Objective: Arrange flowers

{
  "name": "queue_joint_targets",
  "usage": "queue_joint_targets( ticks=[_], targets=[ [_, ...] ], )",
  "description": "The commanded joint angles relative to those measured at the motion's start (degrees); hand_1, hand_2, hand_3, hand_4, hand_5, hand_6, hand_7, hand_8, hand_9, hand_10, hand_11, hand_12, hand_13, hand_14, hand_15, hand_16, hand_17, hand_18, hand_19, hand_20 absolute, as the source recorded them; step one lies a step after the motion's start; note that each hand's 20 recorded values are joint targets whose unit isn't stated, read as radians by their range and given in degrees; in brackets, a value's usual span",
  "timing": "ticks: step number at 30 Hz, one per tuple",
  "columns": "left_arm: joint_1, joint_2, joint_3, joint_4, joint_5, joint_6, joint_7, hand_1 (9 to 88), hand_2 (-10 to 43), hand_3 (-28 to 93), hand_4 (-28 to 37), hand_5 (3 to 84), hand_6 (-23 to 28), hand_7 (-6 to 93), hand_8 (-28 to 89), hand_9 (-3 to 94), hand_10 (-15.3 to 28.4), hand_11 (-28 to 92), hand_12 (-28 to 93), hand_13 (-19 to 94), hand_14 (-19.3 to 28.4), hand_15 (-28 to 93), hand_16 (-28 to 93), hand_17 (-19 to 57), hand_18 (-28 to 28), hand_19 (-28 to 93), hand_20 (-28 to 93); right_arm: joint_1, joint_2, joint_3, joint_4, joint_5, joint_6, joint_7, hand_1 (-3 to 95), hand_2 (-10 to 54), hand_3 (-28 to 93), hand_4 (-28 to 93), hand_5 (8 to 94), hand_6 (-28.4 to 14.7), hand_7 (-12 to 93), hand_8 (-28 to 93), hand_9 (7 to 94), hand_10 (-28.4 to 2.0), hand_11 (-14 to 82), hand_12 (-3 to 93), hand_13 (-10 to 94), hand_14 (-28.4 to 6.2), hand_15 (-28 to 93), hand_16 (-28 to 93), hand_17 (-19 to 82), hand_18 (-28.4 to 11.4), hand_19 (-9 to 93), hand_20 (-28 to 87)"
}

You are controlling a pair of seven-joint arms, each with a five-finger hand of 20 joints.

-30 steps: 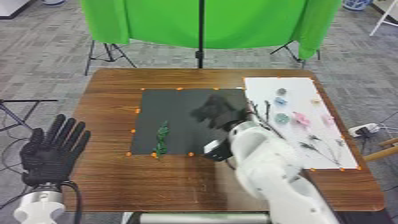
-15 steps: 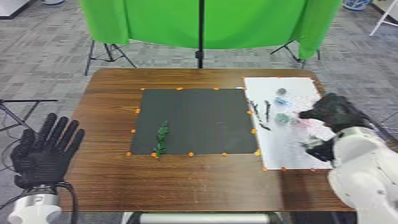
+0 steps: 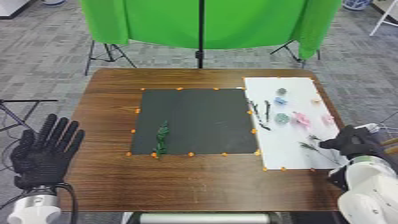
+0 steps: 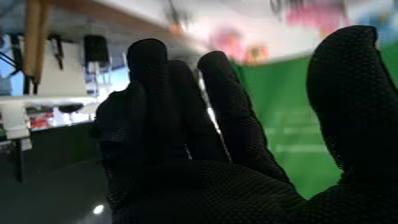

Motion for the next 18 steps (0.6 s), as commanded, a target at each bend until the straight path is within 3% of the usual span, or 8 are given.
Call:
queue_joint_targets(
  ticks=[1,4,6,9,12,18],
  targets=[
    [1.29,-0.57,0.43,-0.06,-0.09,0.34,-0.81,28.2,9.9,79,-28.3,43.1,9.3,8.5,-8,36.5,14.8,15,10,26,15.8,27,-5,-7.6,13.2,31,11,0.11,-0.71,-2.59,3.81,-5.01,3.16,0.06,34.5,-9.5,77,-28,54.1,-8.8,14,-12,46.9,-20.8,12.1,14.1,42,-20.0,67,14,27,-26.5,92,43],
    [1.24,-0.64,0.55,-0.03,-0.17,0.41,-0.78,28.2,9.9,79,-28.3,43.1,9.3,8.4,-8,36.5,14.8,15,10,26,15.8,27,-5,-7.6,13.2,31,11,0.76,-0.39,-4.39,5.62,-6.75,8.64,0.68,39.1,-9.5,76,-28,58.6,-7.6,16,-13,52.6,-19.4,14.3,14.3,47,-18.2,68,15,29,-25.6,93,43],
    [1.2,-0.65,0.64,0.02,-0.03,0.39,-0.94,28.3,10.0,78,-28.3,43.1,9.3,8.5,-8,36.5,14.8,15,10,26,15.7,27,-5,-7.6,13.2,31,11,1.2,-0.24,-5.51,7.07,-8.98,11.94,-0.12,41.9,-9.5,78,-28,65.2,-5.9,18,-13,60.8,-17.6,17.3,14.8,53,-16.8,68,16,31,-24.8,93,43],
    [0.97,-0.73,0.92,0.14,-0.31,0.61,-1.21,28.2,10.1,79,-28.3,43.1,9.2,8.5,-8,36.5,14.9,15,10,26,15.8,27,-5,-7.7,13.2,31,11,2.23,-0.16,-6.77,8.85,-9.87,14.59,0.13,51.1,-9.5,73,-28,73.5,-4.3,25,-3,70.6,-15.8,21.2,16.9,59,-15.0,67,22,33,-24.1,93,43],
    [0.8,-0.8,1.1,0.21,-0.15,0.46,-1.45,28.3,10.1,78,-28.3,43.1,9.2,8.5,-8,36.5,14.9,15,10,26,15.8,27,-5,-7.7,13.2,31,11,2.81,-0.3,-7.16,8.55,-8.65,15.77,1.03,56.8,-9.5,73,-28,77.4,-2.7,34,0,81.6,-13.2,12.1,33.7,64,-13.8,67,32,35,-23.8,93,45],
    [1.16,-0.8,1.15,0.0,-0.13,0.49,-1.45,28.3,10.1,78,-28.3,43.1,9.3,8.4,-8,36.5,14.9,15,10,26,15.8,27,-5,-7.6,13.2,31,11,2.5,0.38,-6.52,4.79,-6.77,17.44,1.53,56.9,-9.5,76,-28,77.8,-2.5,37,4,83.7,-11.7,17.5,44.0,67,-13.2,72,34,37,-24.3,93,48]
  ],
)
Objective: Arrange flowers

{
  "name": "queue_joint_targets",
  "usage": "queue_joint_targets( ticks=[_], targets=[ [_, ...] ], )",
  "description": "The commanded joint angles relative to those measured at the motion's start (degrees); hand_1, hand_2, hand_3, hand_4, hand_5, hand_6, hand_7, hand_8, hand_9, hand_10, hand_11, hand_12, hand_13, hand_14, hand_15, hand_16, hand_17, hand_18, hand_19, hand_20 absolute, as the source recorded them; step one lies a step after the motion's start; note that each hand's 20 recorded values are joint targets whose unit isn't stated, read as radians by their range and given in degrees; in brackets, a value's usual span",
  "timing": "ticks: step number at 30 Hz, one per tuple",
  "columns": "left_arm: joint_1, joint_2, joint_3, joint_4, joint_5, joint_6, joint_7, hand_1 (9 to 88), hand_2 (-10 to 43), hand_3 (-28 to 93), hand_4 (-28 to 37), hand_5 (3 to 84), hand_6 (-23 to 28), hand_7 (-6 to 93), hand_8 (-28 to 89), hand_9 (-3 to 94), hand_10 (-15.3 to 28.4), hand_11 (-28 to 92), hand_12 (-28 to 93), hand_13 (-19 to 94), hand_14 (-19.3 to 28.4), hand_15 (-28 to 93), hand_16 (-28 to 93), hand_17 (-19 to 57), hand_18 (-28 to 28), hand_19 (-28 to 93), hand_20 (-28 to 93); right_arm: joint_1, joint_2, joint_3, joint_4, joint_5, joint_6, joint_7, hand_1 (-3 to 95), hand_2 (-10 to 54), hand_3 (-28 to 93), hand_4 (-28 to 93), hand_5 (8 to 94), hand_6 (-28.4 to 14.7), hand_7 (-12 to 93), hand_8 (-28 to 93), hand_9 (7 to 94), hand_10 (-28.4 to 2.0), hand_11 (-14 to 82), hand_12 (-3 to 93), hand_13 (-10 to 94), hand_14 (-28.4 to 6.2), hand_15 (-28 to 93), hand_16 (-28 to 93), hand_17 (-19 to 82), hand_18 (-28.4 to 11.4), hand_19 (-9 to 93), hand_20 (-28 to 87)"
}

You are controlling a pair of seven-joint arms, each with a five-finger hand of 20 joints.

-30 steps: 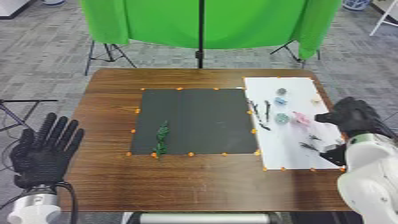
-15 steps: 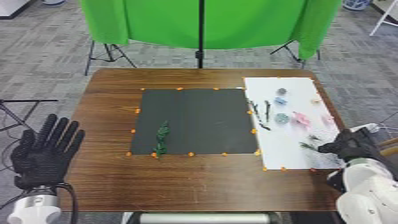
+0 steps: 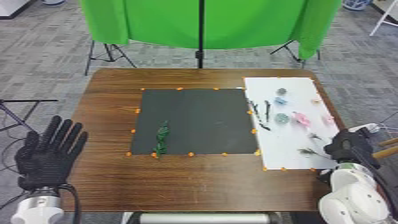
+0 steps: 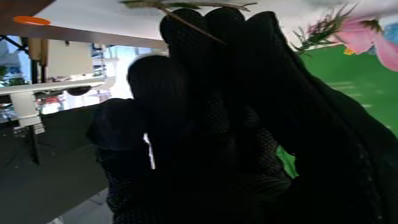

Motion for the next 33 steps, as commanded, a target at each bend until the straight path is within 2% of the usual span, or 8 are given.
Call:
queue_joint_targets(
  ticks=[1,8,16,19,26,29,33],
  targets=[
    [1.03,-0.57,0.44,0.0,-0.12,0.46,-0.73,28.3,10.2,78,-28.3,43.1,9.3,8.4,-8,36.5,14.9,15,10,26,15.8,27,-5,-7.7,13.2,31,11,-0.03,0.97,0.91,-5.33,3.14,1.57,1.63,56.7,-9.5,76,-28,77.7,-2.5,38,4,83.7,-11.6,17.9,44.2,67,-13.3,72,34,38,-24.3,93,49],
    [1.31,-0.56,0.39,-0.1,-0.01,0.33,-0.85,28.2,10.2,79,-28.3,43.2,9.4,8.3,-8,36.6,15.0,15,10,26,15.8,27,-5,-7.7,13.2,31,11,1.8,2.11,-0.68,-11.13,6.71,5.19,2.35,50.8,-9.5,81,-24,77.3,-2.0,40,8,85.4,-12.2,20.0,45.0,69,-13.7,74,31,41,-24.8,93,53],
    [0.83,0.04,0.39,-0.22,0.13,0.65,-1.18,28.2,10.3,78,-28.3,43.2,9.4,8.4,-8,36.5,14.9,15,10,26,15.9,27,-5,-7.8,13.2,31,11,8.95,-0.02,-7.81,-13.45,8.96,4.77,1.59,48.5,-9.5,82,-19,76.5,-1.9,42,10,84.6,-12.5,23.2,46.8,70,-13.9,76,29,42,-25.0,93,56],
    [0.36,0.42,0.59,-0.1,0.25,0.62,-1.47,28.2,10.3,79,-28.3,43.2,9.4,8.4,-8,36.5,14.8,15,10,26,15.9,27,-5,-7.8,13.2,31,11,12.65,-1.66,-12.38,-12.26,8.8,4.21,1.08,48.4,-9.5,82,-19,76.3,-1.9,42,11,84.3,-12.6,23.7,47.0,70,-13.9,76,29,42,-25.0,93,56],
    [-1.0,1.13,1.33,0.48,0.04,1.42,-2.43,28.3,10.3,78,-28.3,43.2,9.3,8.4,-8,36.5,14.8,16,10,26,15.9,28,-5,-7.8,13.2,31,11,22.47,-8.99,-23.92,-6.13,9.82,-1.39,1.44,48.7,-9.5,82,-19,75.7,-2.0,43,11,83.5,-13.0,24.8,46.5,69,-14.2,76,29,42,-25.0,93,56],
    [-2.14,1.72,1.98,0.83,0.16,1.58,-2.86,28.2,10.2,79,-28.3,43.2,9.4,8.4,-8,36.5,14.7,15,10,26,15.9,27,-5,-7.8,13.2,31,11,25.57,-12.33,-28.34,-2.9,8.84,-2.77,0.47,49.4,-9.5,81,-19,75.5,-2.2,43,11,83.2,-13.1,25.1,46.0,69,-14.2,76,29,42,-25.1,93,56],
    [-4.02,2.64,3.63,1.52,0.1,1.36,-3.59,28.2,10.2,79,-28.3,43.3,9.4,8.4,-8,36.6,14.9,15,10,26,15.9,28,-5,-7.8,13.2,31,11,27.43,-15.62,-32.93,0.96,5.13,-4.02,-2.02,49.3,-9.5,81,-19,75.3,-2.3,43,11,83.2,-13.7,25.7,45.4,70,-14.5,76,29,42,-25.4,93,57]
  ],
)
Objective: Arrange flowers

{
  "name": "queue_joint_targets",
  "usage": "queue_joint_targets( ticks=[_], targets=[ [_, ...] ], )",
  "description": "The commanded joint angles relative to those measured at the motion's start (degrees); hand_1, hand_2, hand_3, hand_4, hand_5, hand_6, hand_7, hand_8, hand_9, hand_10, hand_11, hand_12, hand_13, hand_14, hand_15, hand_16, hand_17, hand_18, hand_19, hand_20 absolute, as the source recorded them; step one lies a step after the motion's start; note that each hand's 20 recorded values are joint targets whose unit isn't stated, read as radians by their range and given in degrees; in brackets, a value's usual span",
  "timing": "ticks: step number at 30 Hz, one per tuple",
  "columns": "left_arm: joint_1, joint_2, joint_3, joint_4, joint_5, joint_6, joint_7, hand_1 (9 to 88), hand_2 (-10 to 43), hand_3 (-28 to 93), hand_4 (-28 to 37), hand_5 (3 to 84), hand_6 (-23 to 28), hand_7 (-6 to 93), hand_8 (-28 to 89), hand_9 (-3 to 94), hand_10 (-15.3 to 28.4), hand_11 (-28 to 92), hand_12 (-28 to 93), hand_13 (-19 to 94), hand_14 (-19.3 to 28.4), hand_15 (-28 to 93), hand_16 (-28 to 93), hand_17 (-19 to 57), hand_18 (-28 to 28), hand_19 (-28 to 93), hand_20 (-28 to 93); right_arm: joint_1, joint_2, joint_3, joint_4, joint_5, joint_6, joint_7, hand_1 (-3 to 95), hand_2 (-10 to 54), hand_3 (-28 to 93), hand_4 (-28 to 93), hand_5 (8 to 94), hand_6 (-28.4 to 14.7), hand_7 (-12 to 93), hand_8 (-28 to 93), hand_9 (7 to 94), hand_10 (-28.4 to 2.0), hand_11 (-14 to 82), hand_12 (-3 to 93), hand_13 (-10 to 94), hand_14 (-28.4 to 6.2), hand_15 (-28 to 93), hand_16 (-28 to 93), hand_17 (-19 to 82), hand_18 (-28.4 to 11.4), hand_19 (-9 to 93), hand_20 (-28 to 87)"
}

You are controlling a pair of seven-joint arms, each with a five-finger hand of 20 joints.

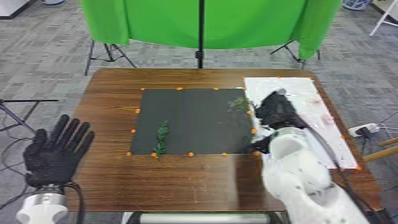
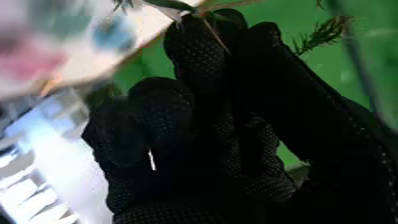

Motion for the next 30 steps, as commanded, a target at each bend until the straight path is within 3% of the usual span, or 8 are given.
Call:
queue_joint_targets(
  ticks=[1,4,7,10,19,26,30],
  targets=[
    [-2.95,1.57,2.58,1.45,0.09,0.37,-2.12,28.2,10.2,79,-28.3,43.3,9.4,8.4,-8,36.6,14.8,16,10,26,15.9,27,-5,-7.8,13.2,31,11,4.94,-8.49,-9.55,6.15,-7.55,-2.44,-5.22,49.3,-9.5,81,-19,75.3,-2.2,43,11,83.2,-13.8,25.9,45.2,70,-14.5,76,29,42,-25.4,93,57],
    [-3.88,1.85,3.35,1.85,0.02,0.74,-2.74,28.2,10.2,79,-28.3,43.3,9.4,8.4,-8,36.7,14.6,16,10,26,15.9,27,-5,-7.8,13.2,31,11,5.62,-10.9,-12.08,8.71,-9.46,-4.23,-6.15,48.7,-9.5,81,-19,75.1,-2.2,43,12,82.6,-14.1,27.3,44.3,69,-14.5,77,29,43,-25.4,93,57],
    [-4.72,2.28,4.08,1.98,-0.37,2.58,-3.16,28.2,10.2,79,-28.3,43.5,9.3,8.6,-8,36.7,14.6,16,10,26,15.8,28,-5,-7.8,13.2,31,11,5.16,-13.07,-13.16,9.81,-8.94,-7.71,-4.32,48.6,-9.5,81,-20,73.6,-2.1,44,13,81.0,-14.5,30.4,41.9,69,-14.7,77,29,43,-25.6,93,58],
    [-5.25,2.4,4.29,2.24,0.2,2.32,-3.85,28.2,10.3,79,-28.3,43.6,9.4,8.7,-8,36.7,14.7,16,10,26,15.9,28,-5,-7.7,13.2,31,11,4.57,-14.33,-13.96,11.39,-10.02,-8.76,-4.24,49.0,-9.5,80,-20,68.9,-2.7,48,12,78.3,-15.2,31.7,41.4,68,-15.1,77,29,42,-26.3,93,58],
    [-7.77,1.37,6.49,3.76,0.1,1.9,-7.57,28.2,10.4,79,-28.3,43.9,9.4,9.0,-8,37.0,14.8,16,10,26,16.0,28,-5,-7.8,13.2,31,11,0.91,-19.13,-12.32,12.27,-8.4,-11.12,-3.58,48.6,-9.5,80,-21,67.0,-3.3,49,11,76.7,-16.2,33.7,39.4,67,-15.6,78,29,42,-26.6,93,59],
    [-7.2,1.37,6.37,3.6,0.26,1.96,-7.72,28.1,10.5,79,-28.3,43.9,9.4,9.0,-8,37.0,14.9,16,10,26,16.0,29,-5,-7.7,13.2,31,11,0.59,-19.87,-12.85,11.34,-7.61,-10.73,-4.82,43.9,-9.5,77,-20,63.5,-5.3,48,10,72.2,-20.0,40.9,24.8,66,-16.2,78,28,42,-26.4,93,60],
    [-8.21,1.34,7.05,4.02,0.33,2.0,-8.62,28.1,10.5,79,-28.3,44.0,9.5,9.0,-8,37.0,14.9,16,10,26,16.0,29,-5,-7.7,13.2,31,11,1.05,-20.23,-12.81,12.22,-7.79,-10.29,-4.88,42.1,-9.5,78,-21,62.1,-7.1,43,9,71.2,-20.5,39.2,22.6,65,-16.6,77,28,42,-26.4,93,60]
  ],
)
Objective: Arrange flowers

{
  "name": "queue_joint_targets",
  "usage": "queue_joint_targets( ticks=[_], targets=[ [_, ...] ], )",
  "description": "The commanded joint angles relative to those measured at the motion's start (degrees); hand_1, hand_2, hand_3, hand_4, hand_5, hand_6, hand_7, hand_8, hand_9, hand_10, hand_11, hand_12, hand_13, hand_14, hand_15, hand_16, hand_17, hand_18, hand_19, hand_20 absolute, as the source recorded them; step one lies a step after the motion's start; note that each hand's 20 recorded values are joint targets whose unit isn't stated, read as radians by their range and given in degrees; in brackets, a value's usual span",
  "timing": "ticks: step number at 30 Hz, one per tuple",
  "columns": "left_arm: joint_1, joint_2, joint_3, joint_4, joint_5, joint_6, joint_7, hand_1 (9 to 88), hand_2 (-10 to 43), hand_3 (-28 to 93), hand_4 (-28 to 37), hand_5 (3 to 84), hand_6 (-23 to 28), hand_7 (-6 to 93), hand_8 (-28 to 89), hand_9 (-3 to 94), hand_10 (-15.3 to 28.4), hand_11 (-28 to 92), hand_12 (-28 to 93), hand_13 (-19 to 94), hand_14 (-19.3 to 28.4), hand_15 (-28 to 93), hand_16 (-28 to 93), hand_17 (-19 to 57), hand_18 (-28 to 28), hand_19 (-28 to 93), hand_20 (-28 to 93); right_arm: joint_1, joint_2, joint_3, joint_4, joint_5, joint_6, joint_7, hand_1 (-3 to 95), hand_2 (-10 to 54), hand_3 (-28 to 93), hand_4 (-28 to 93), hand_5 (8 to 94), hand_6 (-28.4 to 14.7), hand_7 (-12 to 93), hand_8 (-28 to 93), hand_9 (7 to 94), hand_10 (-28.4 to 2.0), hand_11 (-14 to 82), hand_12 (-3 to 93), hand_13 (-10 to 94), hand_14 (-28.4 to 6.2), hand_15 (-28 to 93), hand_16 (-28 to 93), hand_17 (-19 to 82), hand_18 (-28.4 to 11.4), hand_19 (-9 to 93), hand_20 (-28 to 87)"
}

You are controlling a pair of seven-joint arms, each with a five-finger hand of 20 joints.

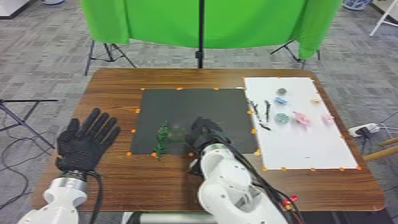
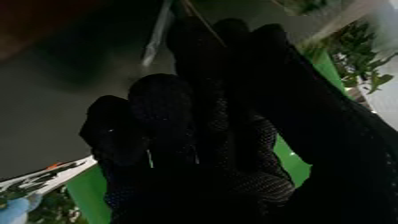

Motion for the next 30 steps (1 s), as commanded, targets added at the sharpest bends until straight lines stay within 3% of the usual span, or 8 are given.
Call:
queue_joint_targets(
  ticks=[1,7,11,17,20,27,30],
  targets=[
    [0.12,-0.65,0.85,0.63,0.31,0.19,-1.86,28.1,10.6,79,-28.3,44.0,9.4,9.1,-8,37.0,14.9,16,10,26,16.0,29,-5,-7.7,13.2,31,11,-0.05,-1.44,-0.3,0.36,-0.31,0.4,-0.75,41.3,-9.5,79,-21,62.1,-7.6,40,8,71.0,-20.6,38.7,22.2,65,-16.7,77,28,42,-26.4,93,60],
    [-0.65,-0.64,1.43,0.96,0.15,0.41,-2.34,28.2,10.6,79,-28.3,44.0,9.5,9.1,-8,37.0,14.9,16,10,26,16.0,29,-5,-7.7,13.2,31,11,0.23,-1.57,-0.4,0.22,-0.12,1.72,-1.03,38.2,-8.0,82,-20,62.0,-8.8,31,-1,69.9,-21.1,37.3,21.4,65,-17.1,78,27,42,-26.4,93,60],
    [-0.07,-0.7,1.09,0.77,0.21,0.17,-1.65,28.2,10.6,79,-28.3,44.0,9.5,9.0,-8,37.0,14.9,16,10,26,16.0,29,-5,-7.7,13.2,31,11,0.33,-1.0,-0.52,-1.01,0.43,1.94,-1.3,37.0,-7.1,83,-19,62.1,-8.7,32,-12,69.6,-21.2,37.2,21.3,65,-17.2,78,27,42,-26.4,93,60],
    [1.16,-0.93,0.55,0.31,0.09,0.26,-0.88,28.3,10.6,79,-28.3,44.0,9.5,9.0,-8,37.0,14.9,16,10,26,15.9,29,-6,-7.7,13.2,31,11,0.42,0.03,-0.72,-3.15,2.29,1.57,-0.95,36.6,-7.0,82,-20,62.6,-8.8,33,-6,69.9,-21.4,36.9,21.2,65,-17.5,77,27,42,-26.5,93,60],
    [0.84,-0.97,0.7,0.49,0.13,0.03,-1.03,28.2,10.6,79,-28.3,44.0,9.5,9.0,-8,37.0,14.8,16,10,26,15.9,29,-6,-7.7,13.2,31,11,0.28,0.46,-0.76,-3.92,2.48,2.39,-1.18,36.1,-6.6,82,-19,62.9,-8.8,32,-8,70.0,-21.4,36.8,21.2,65,-17.5,77,27,42,-26.6,93,60],
    [2.61,-1.94,-0.27,-0.08,-0.21,-0.59,1.12,28.2,10.7,79,-28.3,43.9,9.4,9.2,-8,37.0,14.8,16,10,26,16.0,29,-6,-7.7,13.2,31,11,0.22,3.69,0.26,-5.96,3.54,1.61,-0.66,35.1,-5.5,82,-19,63.0,-9.1,30,-12,69.9,-21.6,35.8,21.0,65,-17.7,77,27,42,-26.7,93,59],
    [4.39,-2.36,-1.15,-0.84,-0.38,-0.64,2.25,28.3,10.8,79,-28.3,43.9,9.4,9.1,-8,37.0,14.9,16,10,26,16.0,29,-6,-7.7,13.2,31,11,-0.44,5.3,1.57,-7.46,5.54,1.65,0.33,34.6,-4.9,81,-19,63.0,-9.2,29,-12,70.0,-21.7,36.7,21.7,65,-17.8,77,27,42,-26.7,93,59]
  ],
)
